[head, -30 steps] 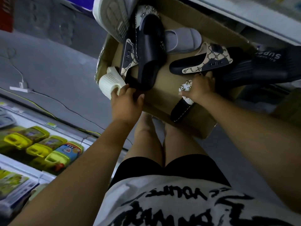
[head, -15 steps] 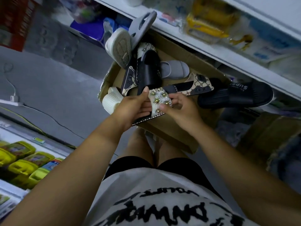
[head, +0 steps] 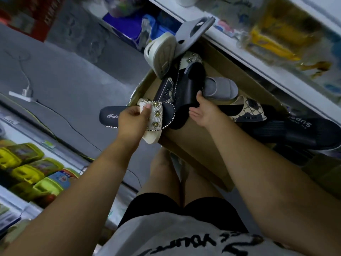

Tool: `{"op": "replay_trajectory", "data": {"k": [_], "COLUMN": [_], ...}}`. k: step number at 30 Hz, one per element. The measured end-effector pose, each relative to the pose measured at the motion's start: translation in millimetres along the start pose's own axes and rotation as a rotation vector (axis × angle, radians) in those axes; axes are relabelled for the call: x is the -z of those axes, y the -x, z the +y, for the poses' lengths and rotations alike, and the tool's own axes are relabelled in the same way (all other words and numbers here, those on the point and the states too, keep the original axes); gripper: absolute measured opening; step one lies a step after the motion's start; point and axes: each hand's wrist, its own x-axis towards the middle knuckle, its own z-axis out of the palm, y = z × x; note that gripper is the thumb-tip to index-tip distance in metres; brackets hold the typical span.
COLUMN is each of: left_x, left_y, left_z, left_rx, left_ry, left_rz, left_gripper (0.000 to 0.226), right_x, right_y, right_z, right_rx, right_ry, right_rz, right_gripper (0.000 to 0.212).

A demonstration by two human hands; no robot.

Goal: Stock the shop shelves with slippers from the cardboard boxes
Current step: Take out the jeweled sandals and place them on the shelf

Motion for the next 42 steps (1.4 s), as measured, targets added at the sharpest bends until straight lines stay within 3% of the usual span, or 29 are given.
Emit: {"op": "replay_trajectory", "data": {"k": [4,11,15,20,23,30,32,34,37,42], "left_x": [0,-8,-9,-14,-14,-11,-14,-17,-18,-17], "left_y": [-10,-10,-13,-22,-30,-55,-62,-66,-69,-69], "left_z": [-4,0,-2,2,3,3,4,3,-2,-5], "left_rx": [0.016,0.006,-0.033,-0.034,-0.049,-0.135,-0.126,-0.111,-0.134,-0.113], "left_ry": [-0.02,-0.064,-0.116,-0.105,-0.056,0.031,0.024,0.017,0.064,0.064], "left_rz": [-0.003,-0.039,-0.066,-0.079,-0.063,-0.053,-0.034,-0.039,-0.053,-0.065], "left_gripper": [0.026,0.028,0.03,0.027,0.032,0.055,0.048,0.043,0.05,0.044], "right_x": [-14,18,34,20,9,-41,-55,-64,-64,-53], "right_y": [-20,11,11,3,-2,-47,-66,-83,-97,-88], "right_z": [-4,27,48,44,17,-76,-91,-101,-108,-98], "right_rx": [0.002,0.107,0.013,0.071,0.151,0.234,0.208,0.174,0.151,0.138], "right_ry": [-0.307,-0.135,-0.367,-0.066,0.012,-0.269,-0.303,-0.362,-0.467,-0.538], "right_rz": [0.047,0.173,0.277,0.332,0.452,0.083,0.037,0.031,0.111,0.14], "right_gripper": [0.06,0.056,0.053,0.058,0.037,0.015,0.03,0.033,0.012,0.017]}}
